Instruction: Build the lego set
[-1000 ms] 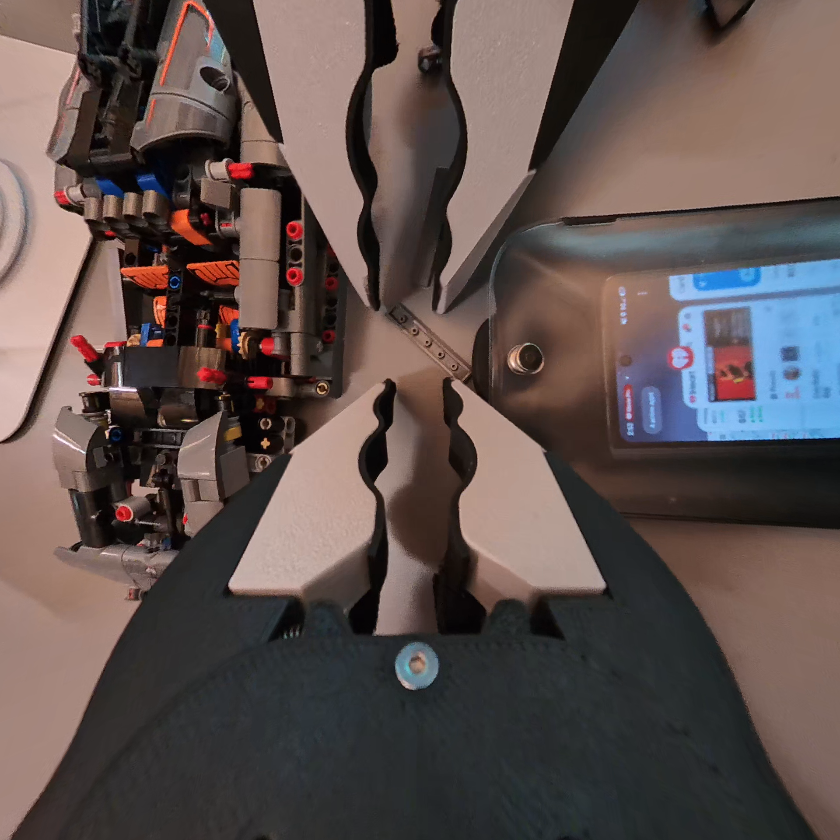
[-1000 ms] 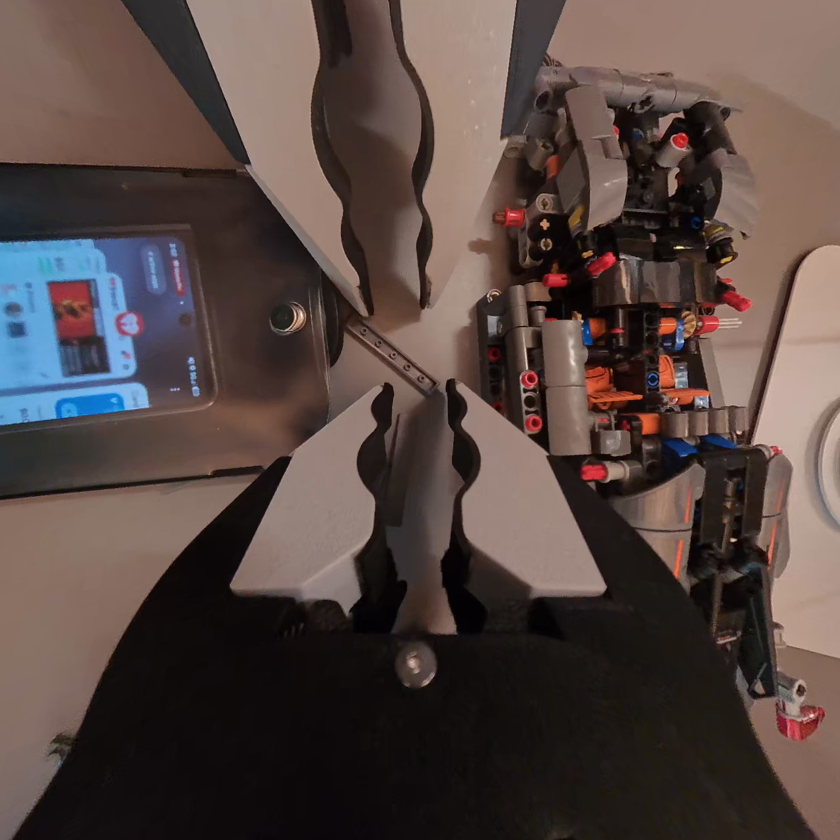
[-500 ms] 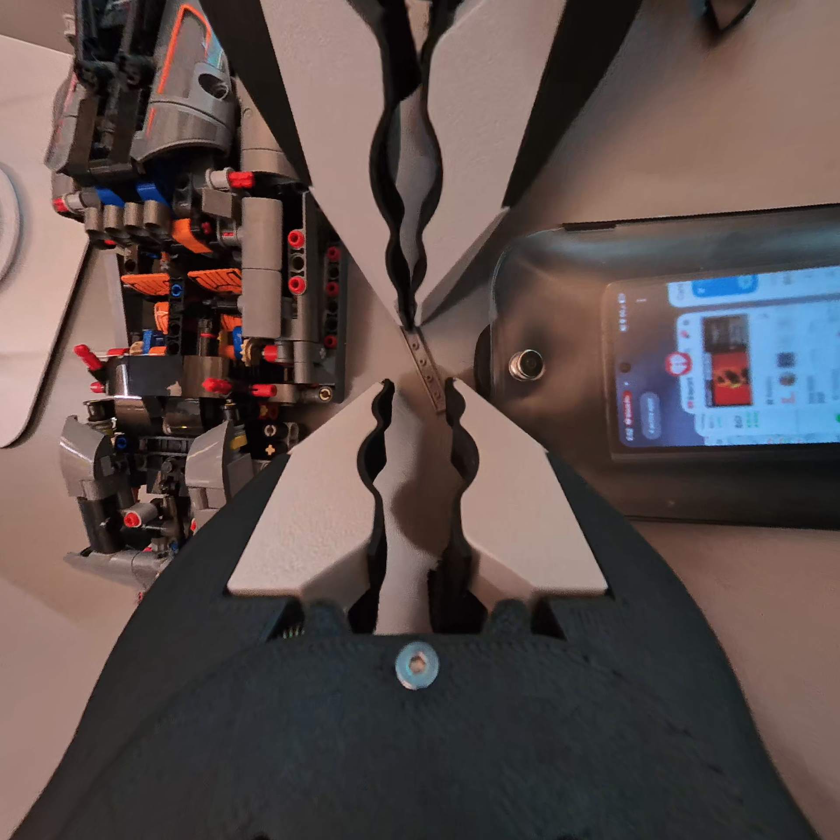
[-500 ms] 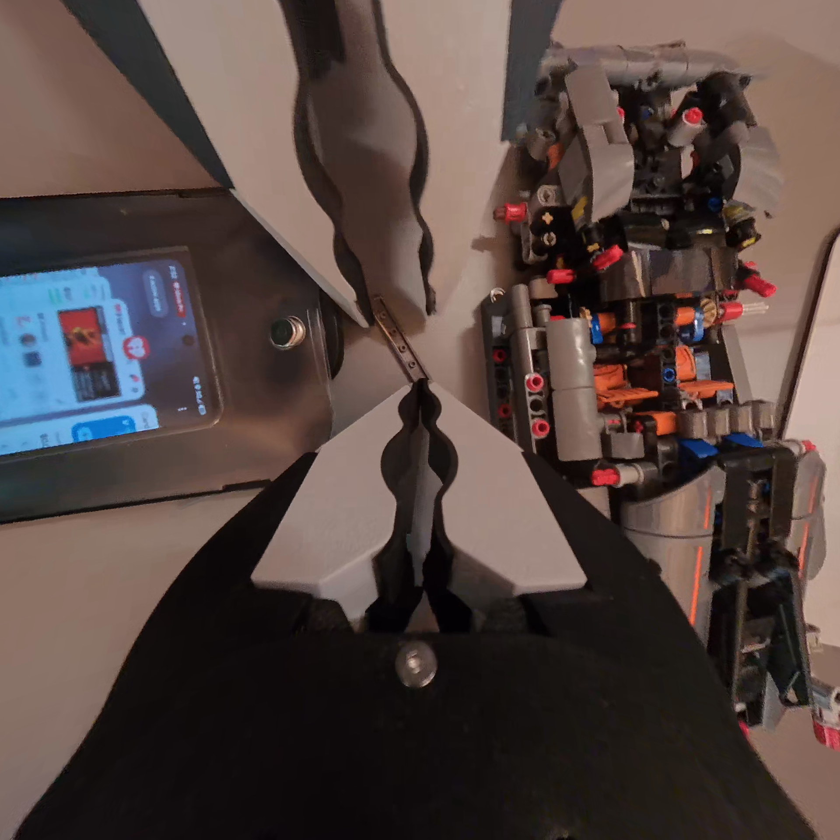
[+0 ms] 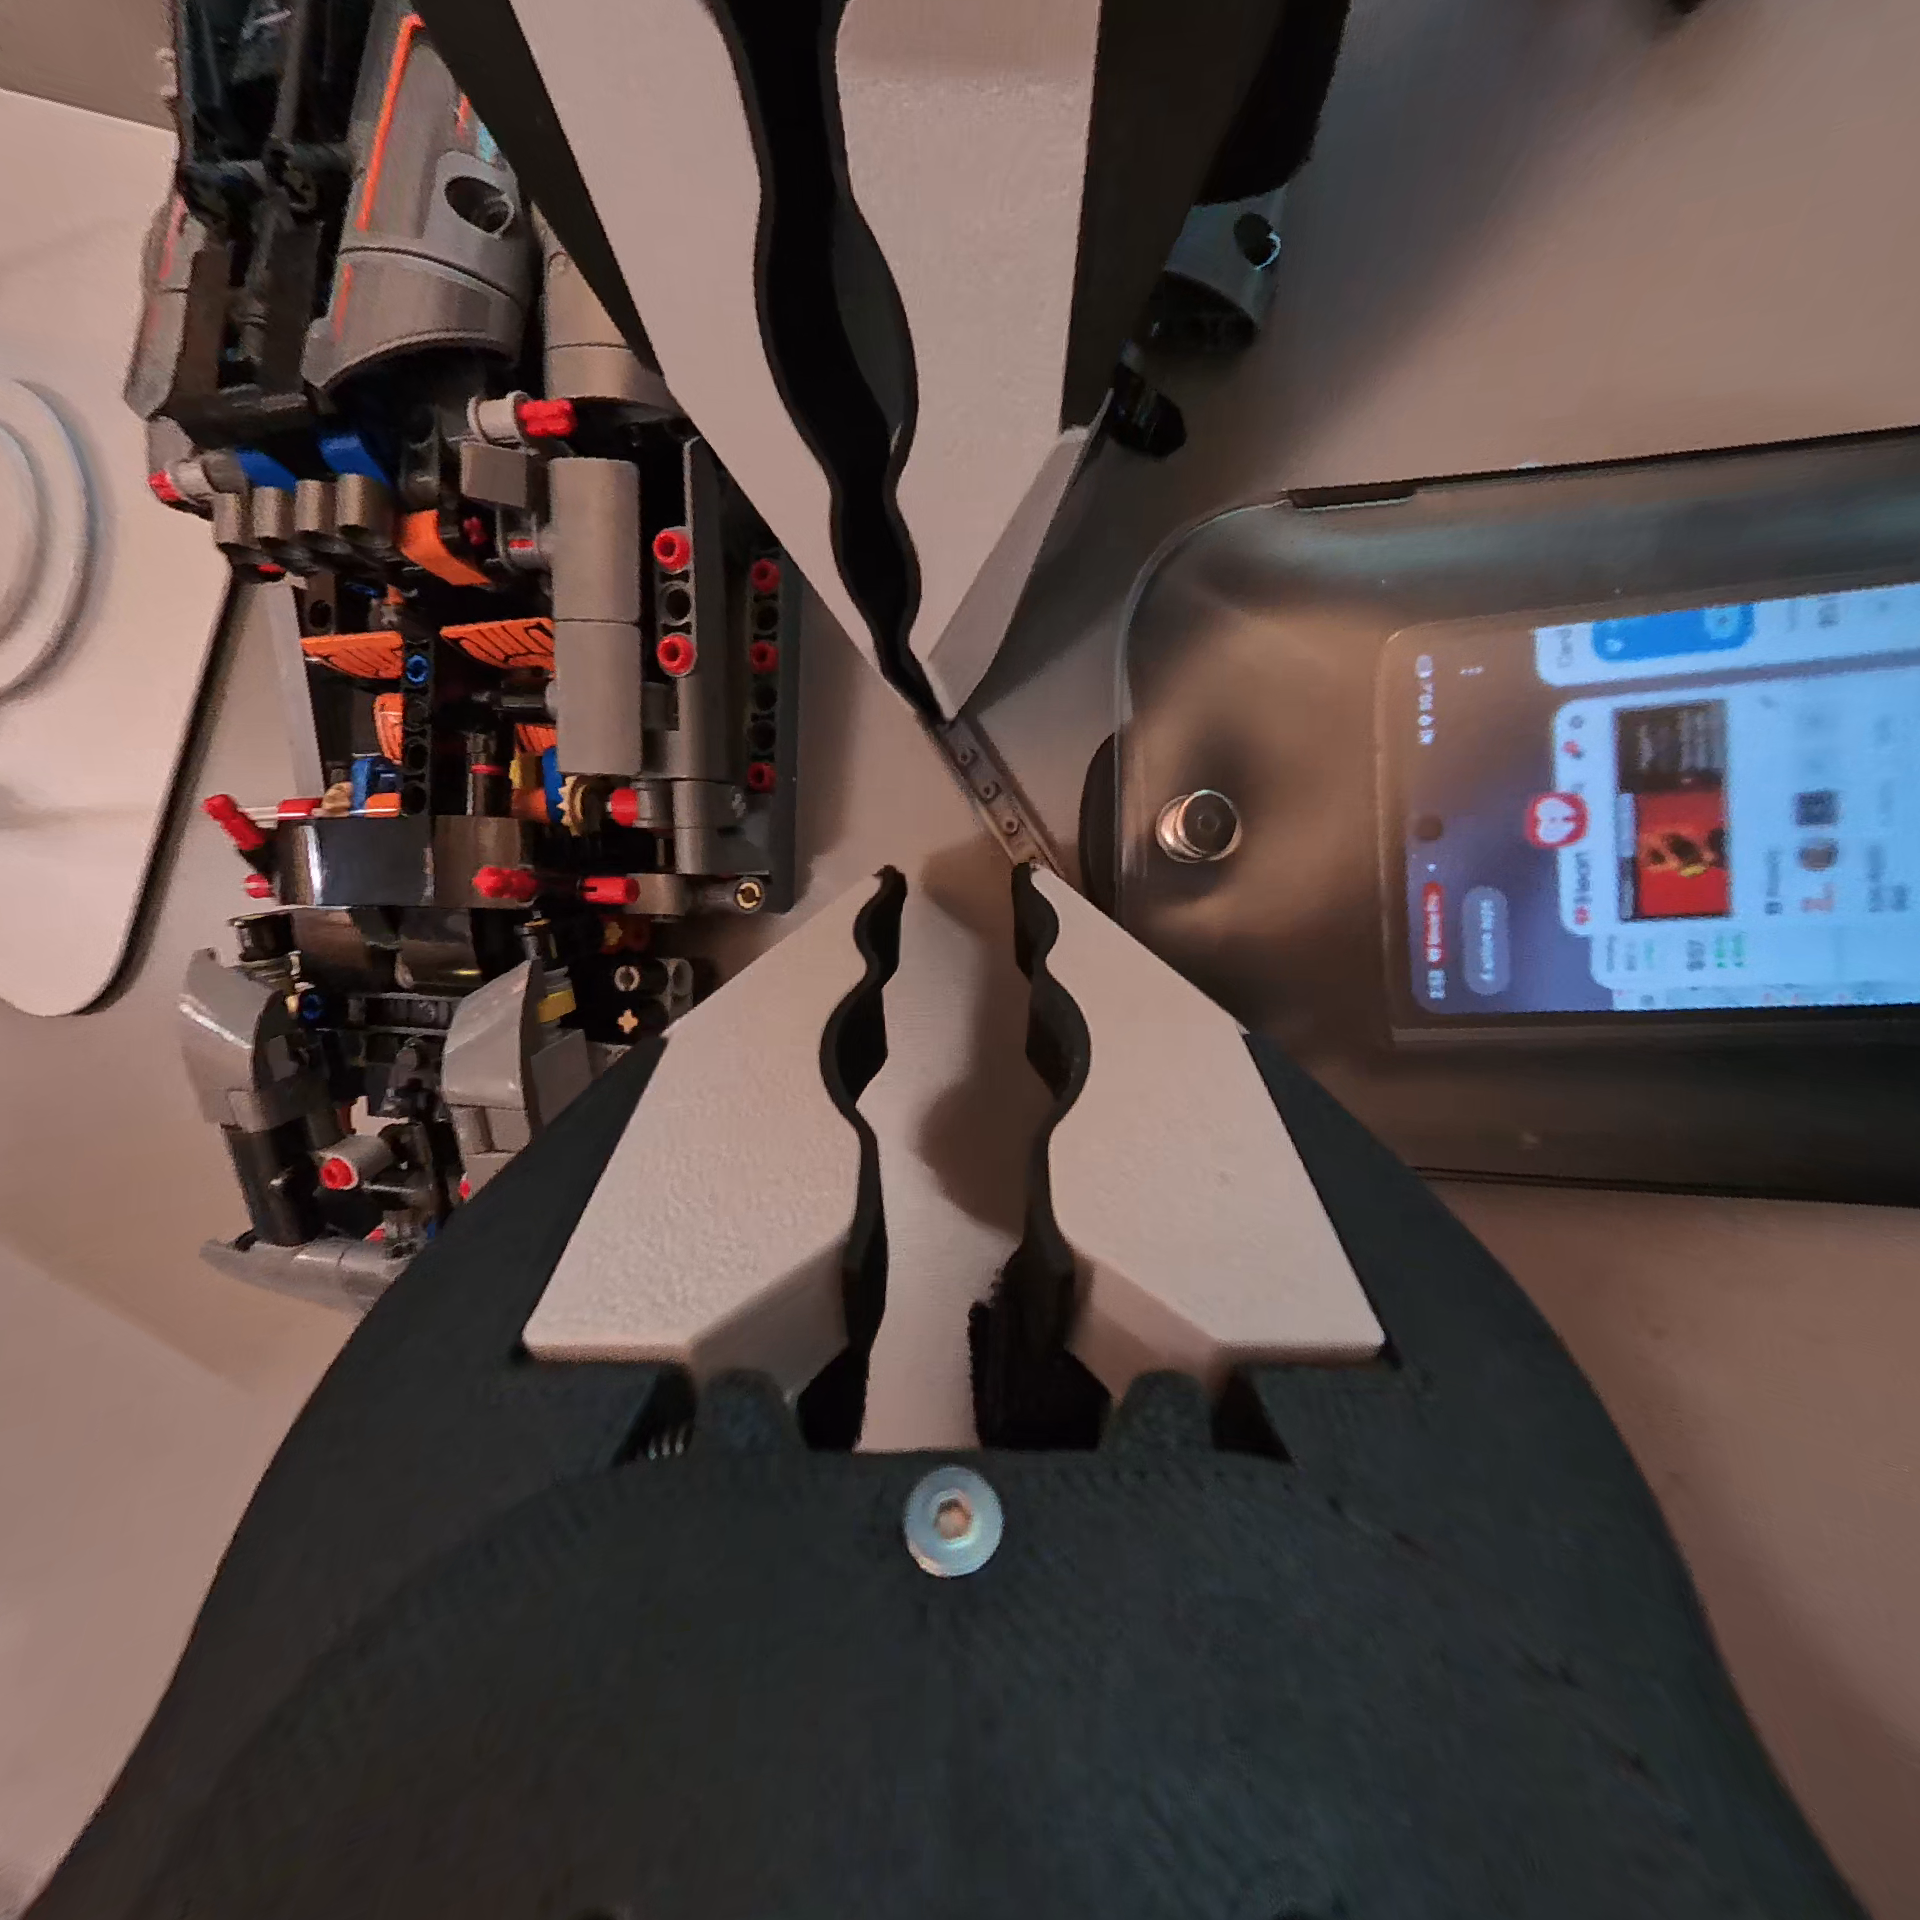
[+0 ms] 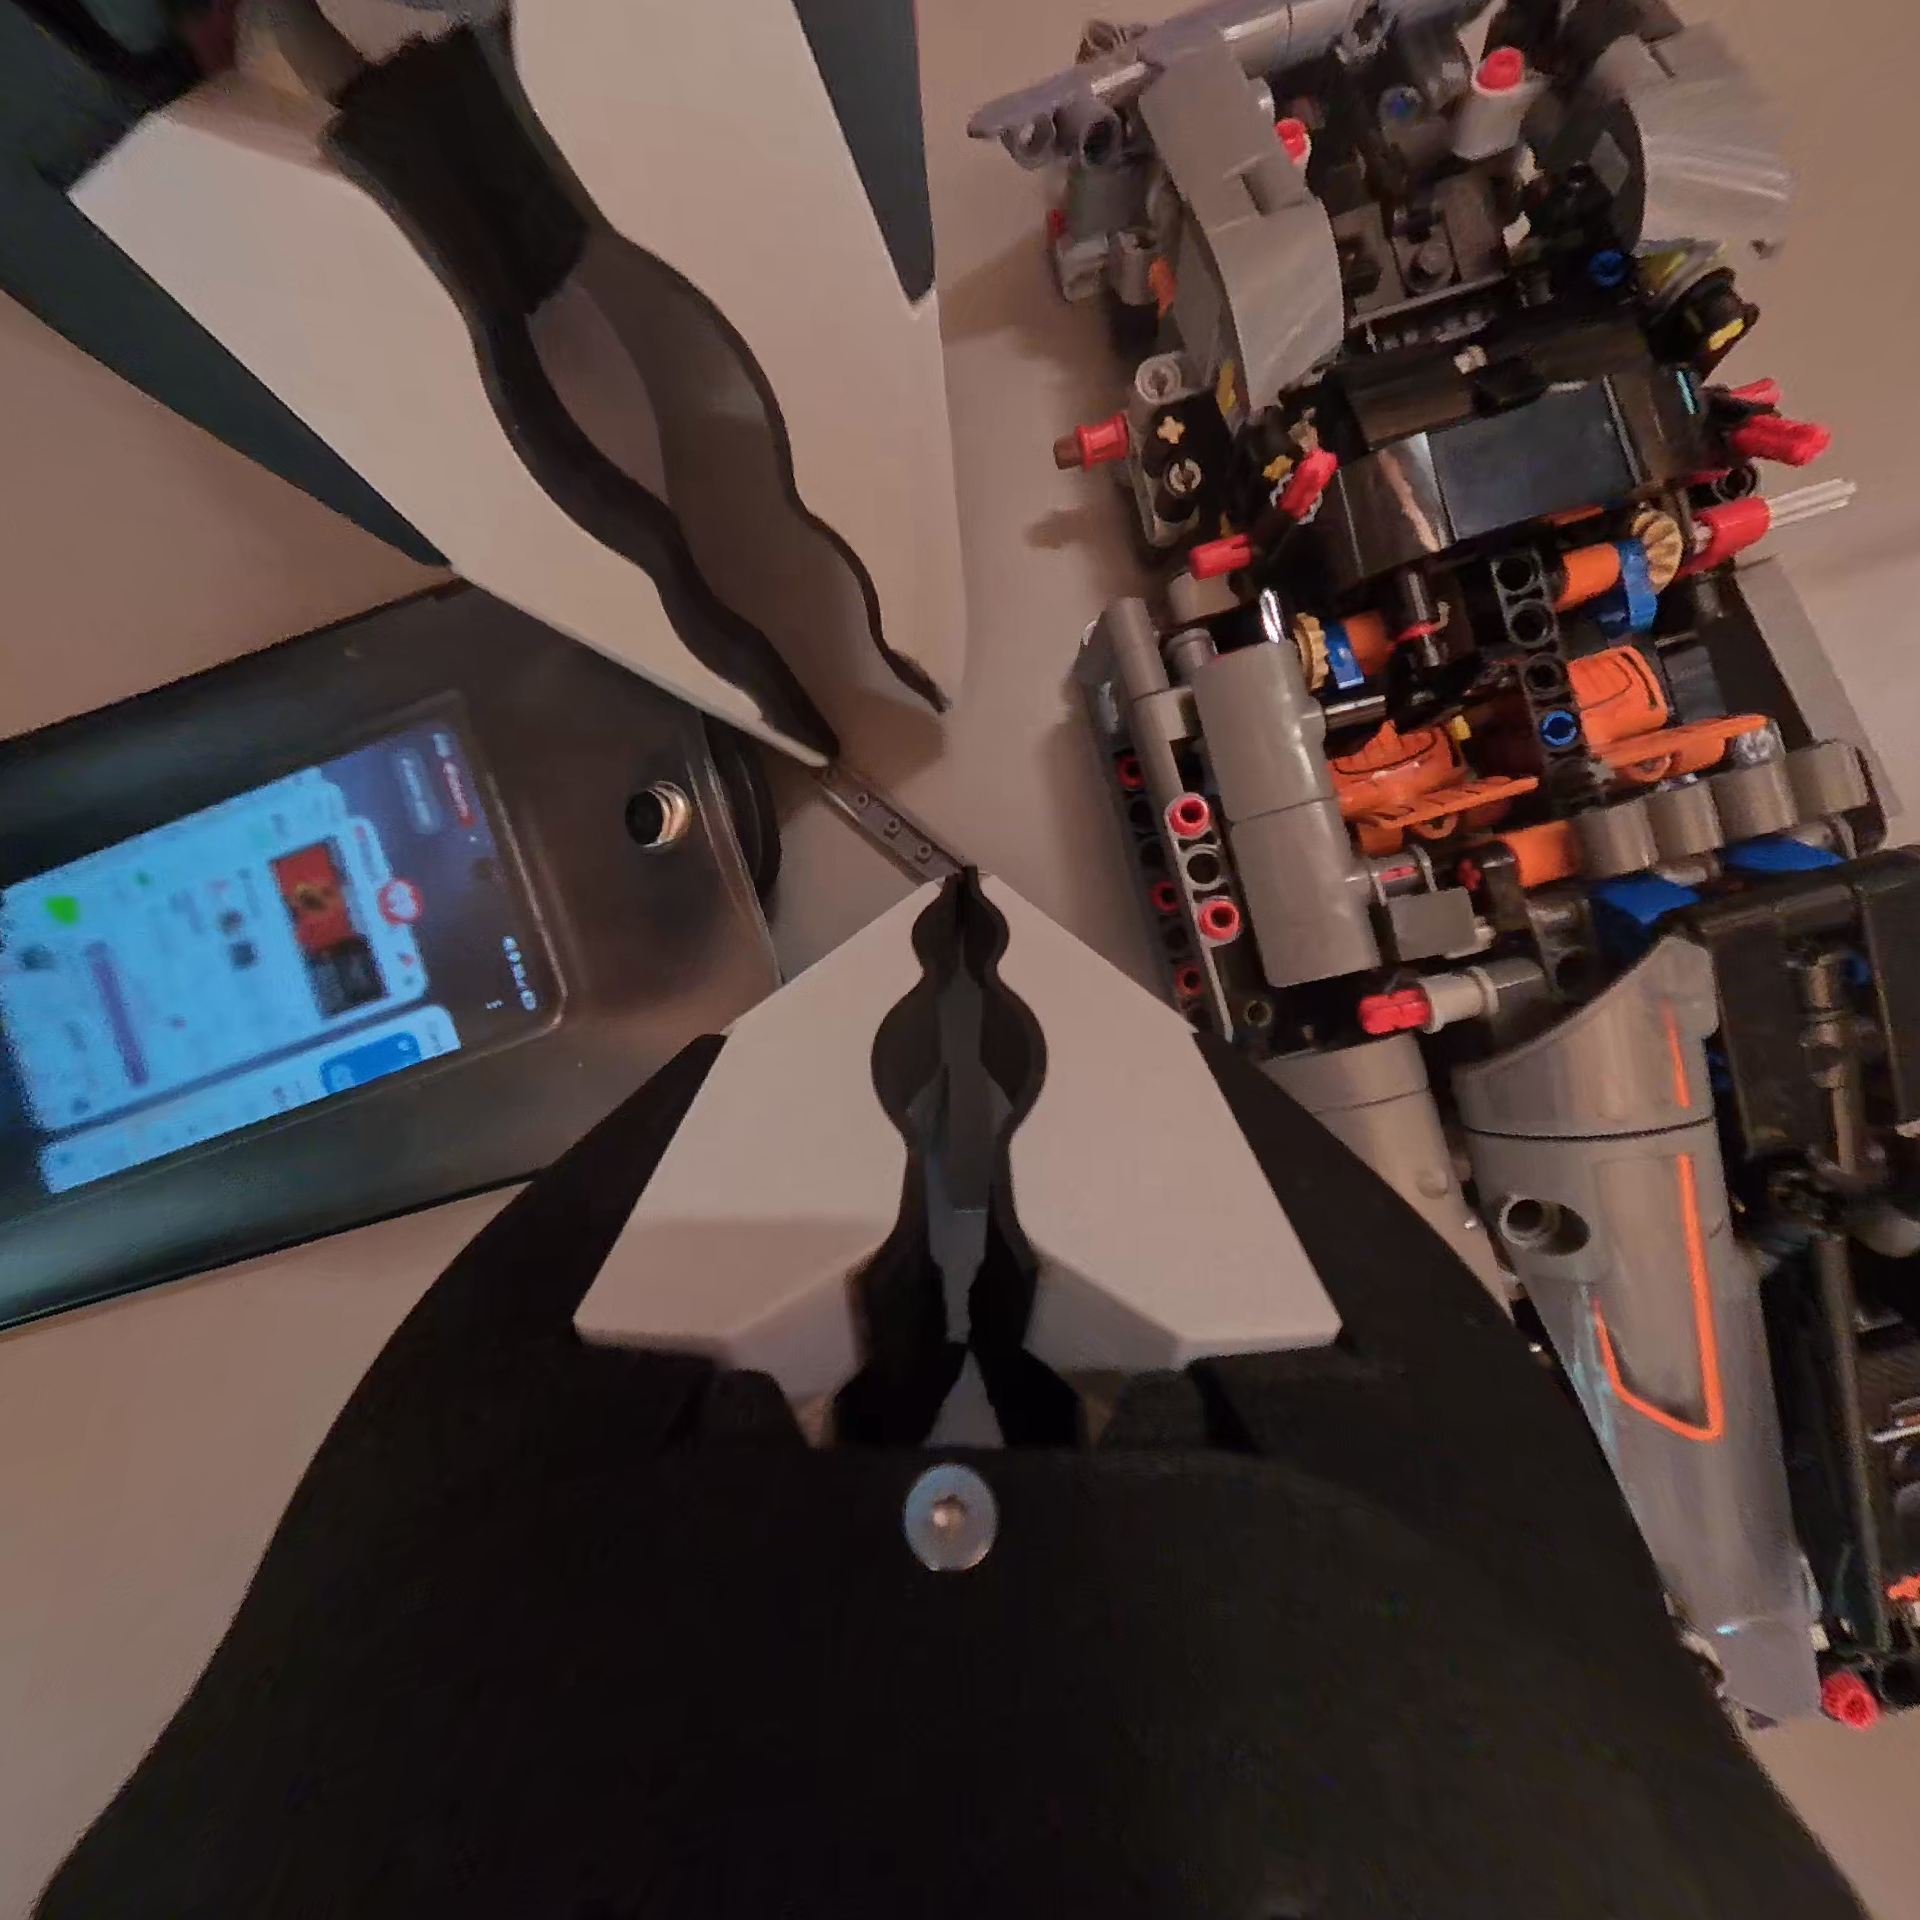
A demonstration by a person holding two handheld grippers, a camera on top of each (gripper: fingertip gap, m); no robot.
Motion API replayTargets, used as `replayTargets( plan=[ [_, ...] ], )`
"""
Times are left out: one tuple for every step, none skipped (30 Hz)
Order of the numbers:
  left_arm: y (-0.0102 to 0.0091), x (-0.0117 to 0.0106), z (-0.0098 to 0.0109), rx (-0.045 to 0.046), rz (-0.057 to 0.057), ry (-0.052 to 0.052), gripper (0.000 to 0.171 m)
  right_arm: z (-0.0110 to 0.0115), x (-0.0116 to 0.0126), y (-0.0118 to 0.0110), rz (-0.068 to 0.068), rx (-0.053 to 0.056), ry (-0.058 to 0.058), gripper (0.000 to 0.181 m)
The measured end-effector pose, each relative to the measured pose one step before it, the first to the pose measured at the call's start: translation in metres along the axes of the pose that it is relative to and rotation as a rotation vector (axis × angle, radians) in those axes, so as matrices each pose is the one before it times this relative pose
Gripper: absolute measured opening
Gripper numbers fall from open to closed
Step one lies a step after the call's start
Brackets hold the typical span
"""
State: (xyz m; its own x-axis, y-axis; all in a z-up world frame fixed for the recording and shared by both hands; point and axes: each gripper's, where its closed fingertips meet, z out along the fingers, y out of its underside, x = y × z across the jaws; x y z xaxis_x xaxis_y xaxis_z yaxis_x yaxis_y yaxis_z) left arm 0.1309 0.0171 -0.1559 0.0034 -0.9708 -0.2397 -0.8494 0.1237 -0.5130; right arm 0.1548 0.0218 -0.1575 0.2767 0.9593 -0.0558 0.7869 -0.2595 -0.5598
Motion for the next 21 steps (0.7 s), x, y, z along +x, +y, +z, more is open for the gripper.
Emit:
replayTargets(
  plan=[
    [-0.00083, 0.00163, 0.00021, 0.00321, -0.0174, 0.0157, 0.018, -0.00104, -0.00123, -0.00231, -0.0088, 0.0094, -0.0067, 0.0],
    [0.00006, -0.00066, 0.00022, -0.00097, -0.0096, 0.0004, 0.019, -0.00084, 0.00156, -0.00039, -0.0198, -0.0055, 0.0163, 0.0],
    [0.00065, -0.00069, -0.00038, -0.00423, 0.0011, -0.0021, 0.021, -0.00043, 0.00299, 0.00079, -0.0256, -0.0103, 0.0314, 0.0],
    [-0.00035, 0.00077, -0.0006, 0.00178, -0.0034, 0.0056, 0.021, 0.00023, 0.00083, 0.00082, -0.0212, -0.0065, 0.0168, 0.0],
    [-0.0006, 0.00074, -0.00035, 0.00278, -0.0034, 0.0015, 0.019, 0.00074, -0.00239, 0.00023, -0.0166, -0.0023, -0.0065, 0.0],
    [0.00128, -0.00058, 0.00015, -0.00957, 0.0018, -0.008, 0.02, 0.00107, -0.00367, -0.00056, -0.0213, -0.0004, -0.015, 0.001],
    [0.00285, -0.002, -0.00004, -0.01758, -0.0013, -0.0141, 0.022, 0.00099, -0.00084, -0.00074, -0.0227, 0.0024, 0.0051, 0.003],
    [0.00073, -0.00133, -0.00083, -0.00106, -0.0055, -0.0071, 0.022, 0.00146, 0.00098, 0.00008, -0.0201, -0.0027, 0.0157, 0.006],
    [-0.0014, 0.0008, -0.00169, 0.01475, -0.0128, 0.0084, 0.022, 0.00198, 0.0012, 0.00052, -0.0146, -0.0058, 0.0138, 0.012],
    [-0.00061, -0.00086, -0.00181, 0.01093, -0.0145, -0.0019, 0.022, 0.00081, 0.0008, -0.0002, -0.011, -0.0001, 0.0087, 0.015],
    [0.00123, -0.00366, -0.00259, 0.00094, -0.0097, -0.0226, 0.021, -0.00154, 0.00132, -0.00028, -0.0058, 0.0011, 0.0073, 0.013],
    [0.00127, -0.00414, -0.00424, 0.00482, -0.0079, -0.0266, 0.021, -0.00385, 0.00282, -0.00124, -0.0064, 0.0012, 0.0135, 0.017],
    [0.00144, -0.00376, -0.00555, 0.00626, -0.0185, -0.0211, 0.021, -0.00662, 0.00391, -0.00265, -0.0126, 0.0077, 0.0199, 0.021],
    [0.00122, -0.00329, -0.00678, 0.00995, -0.032, -0.0149, 0.022, -0.00975, 0.00291, -0.0048, -0.0111, 0.0191, 0.0133, 0.019],
    [0.00025, -0.00209, -0.0086, 0.01903, -0.04, -0.0109, 0.024, -0.01238, 0.00405, -0.0056, 0.0, 0.018, 0.0192, 0.021],
    [-0.00064, -0.0002, -0.01052, 0.02864, -0.0456, -0.0045, 0.027, -0.01389, 0.0057, -0.00301, 0.0082, -0.0035, 0.0288, 0.025],
    [0.00049, 0.00218, -0.01126, 0.02335, -0.0507, 0.0057, 0.029, -0.01483, 0.00526, -0.00196, 0.016, -0.0049, 0.0255, 0.025],
    [0.00285, 0.00438, -0.01029, 0.01083, -0.0459, 0.0109, 0.031, -0.01458, 0.00229, -0.00188, 0.0217, 0.0028, 0.0063, 0.019],
    [0.00376, 0.00404, -0.00907, 0.00912, -0.0427, 0.0001, 0.031, -0.01278, -0.00287, 0.00004, 0.0302, -0.008, -0.0231, 0.009],
    [0.00549, 0.00299, -0.00839, 0.00167, -0.0348, -0.0115, 0.028, -0.01102, -0.00587, 0.00307, 0.0446, -0.0308, -0.0299, 0.007],
    [0.00782, 0.00487, -0.00711, -0.00799, -0.0239, 0.0009, 0.024, -0.00866, -0.01029, 0.00674, 0.0316, -0.0506, -0.0336, 0.005]
  ],
)
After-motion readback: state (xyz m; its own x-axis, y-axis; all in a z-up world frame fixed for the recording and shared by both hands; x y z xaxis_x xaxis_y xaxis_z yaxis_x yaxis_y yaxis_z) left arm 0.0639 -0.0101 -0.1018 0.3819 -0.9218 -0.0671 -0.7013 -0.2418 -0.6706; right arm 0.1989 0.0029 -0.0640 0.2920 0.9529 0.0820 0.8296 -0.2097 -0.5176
